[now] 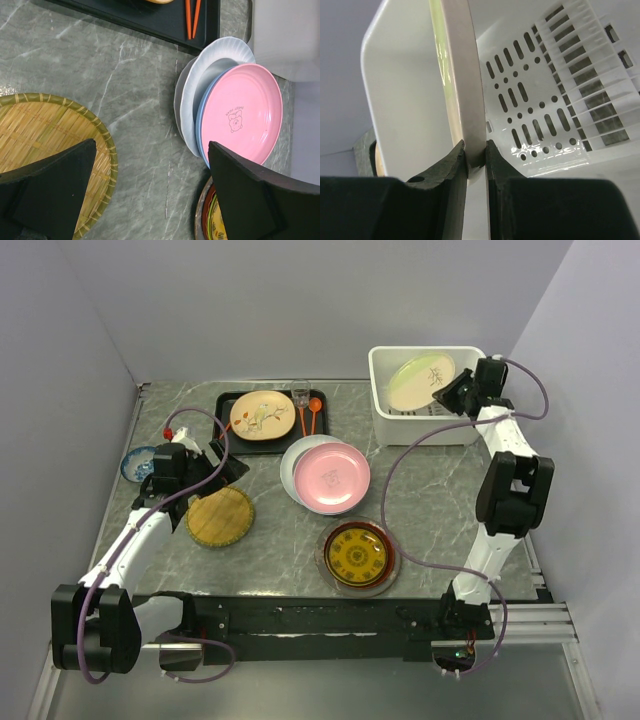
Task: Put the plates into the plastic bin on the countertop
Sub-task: Place the plate in the plastic bin, then pick up the plate at the center of the board.
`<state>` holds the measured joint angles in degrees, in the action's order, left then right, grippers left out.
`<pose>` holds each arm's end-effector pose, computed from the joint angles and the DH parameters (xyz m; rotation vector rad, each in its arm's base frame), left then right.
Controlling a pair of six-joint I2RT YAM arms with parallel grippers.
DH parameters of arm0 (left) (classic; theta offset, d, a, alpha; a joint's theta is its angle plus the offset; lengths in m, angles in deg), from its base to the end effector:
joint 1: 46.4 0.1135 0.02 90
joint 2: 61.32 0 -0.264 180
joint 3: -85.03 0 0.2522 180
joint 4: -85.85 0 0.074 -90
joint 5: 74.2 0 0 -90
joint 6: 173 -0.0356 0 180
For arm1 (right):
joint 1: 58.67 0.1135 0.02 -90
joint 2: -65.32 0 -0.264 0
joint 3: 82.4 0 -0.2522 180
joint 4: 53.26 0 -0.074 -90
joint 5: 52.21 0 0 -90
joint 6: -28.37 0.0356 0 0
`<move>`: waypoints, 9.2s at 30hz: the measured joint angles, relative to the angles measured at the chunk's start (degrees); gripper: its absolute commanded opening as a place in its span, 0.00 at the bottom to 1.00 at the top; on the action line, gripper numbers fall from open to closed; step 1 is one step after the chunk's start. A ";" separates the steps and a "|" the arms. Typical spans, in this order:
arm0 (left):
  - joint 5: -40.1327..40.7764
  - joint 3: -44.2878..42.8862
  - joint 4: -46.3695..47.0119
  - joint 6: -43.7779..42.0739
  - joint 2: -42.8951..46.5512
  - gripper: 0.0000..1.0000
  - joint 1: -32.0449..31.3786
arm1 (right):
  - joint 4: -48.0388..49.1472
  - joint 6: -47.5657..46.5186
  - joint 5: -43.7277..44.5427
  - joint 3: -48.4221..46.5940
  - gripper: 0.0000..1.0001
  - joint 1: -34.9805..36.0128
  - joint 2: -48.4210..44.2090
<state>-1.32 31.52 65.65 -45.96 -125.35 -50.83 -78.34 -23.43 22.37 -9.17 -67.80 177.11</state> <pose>0.2437 -0.0294 0.2496 -0.4294 2.1277 -0.7401 0.4586 -0.0641 0.2822 0.7006 2.0112 0.5853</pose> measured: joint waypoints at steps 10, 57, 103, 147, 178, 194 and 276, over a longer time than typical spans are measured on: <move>-0.02 0.15 0.04 0.00 0.00 0.99 0.00 | -1.05 -0.66 -0.09 -1.64 0.00 0.00 2.45; -1.03 0.20 0.07 -0.02 0.02 0.99 0.00 | 0.66 1.57 -4.96 -7.04 0.68 -3.67 7.39; -0.72 0.20 -0.72 -0.42 2.16 0.99 0.00 | 2.54 -3.43 -6.71 14.82 0.84 18.23 -20.13; 0.57 -0.26 -2.12 0.00 4.22 0.99 -0.04 | 5.31 -3.21 -7.19 41.27 0.83 37.03 -36.65; 7.06 -5.35 -14.95 -3.41 12.92 0.99 -0.07 | 10.86 0.20 -9.97 21.68 0.81 57.99 -6.80; 9.70 -6.29 -18.40 -4.37 13.11 0.99 -0.07 | 13.86 3.04 -11.23 18.64 0.79 59.49 2.29; 10.69 -6.21 -18.25 -4.83 16.70 0.99 -0.04 | 31.82 19.37 -0.50 17.68 0.00 62.42 13.60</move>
<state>9.37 25.31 47.40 -50.79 -108.65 -50.87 -46.51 -4.07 21.87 8.51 -5.38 190.71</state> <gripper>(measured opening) 0.994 0.058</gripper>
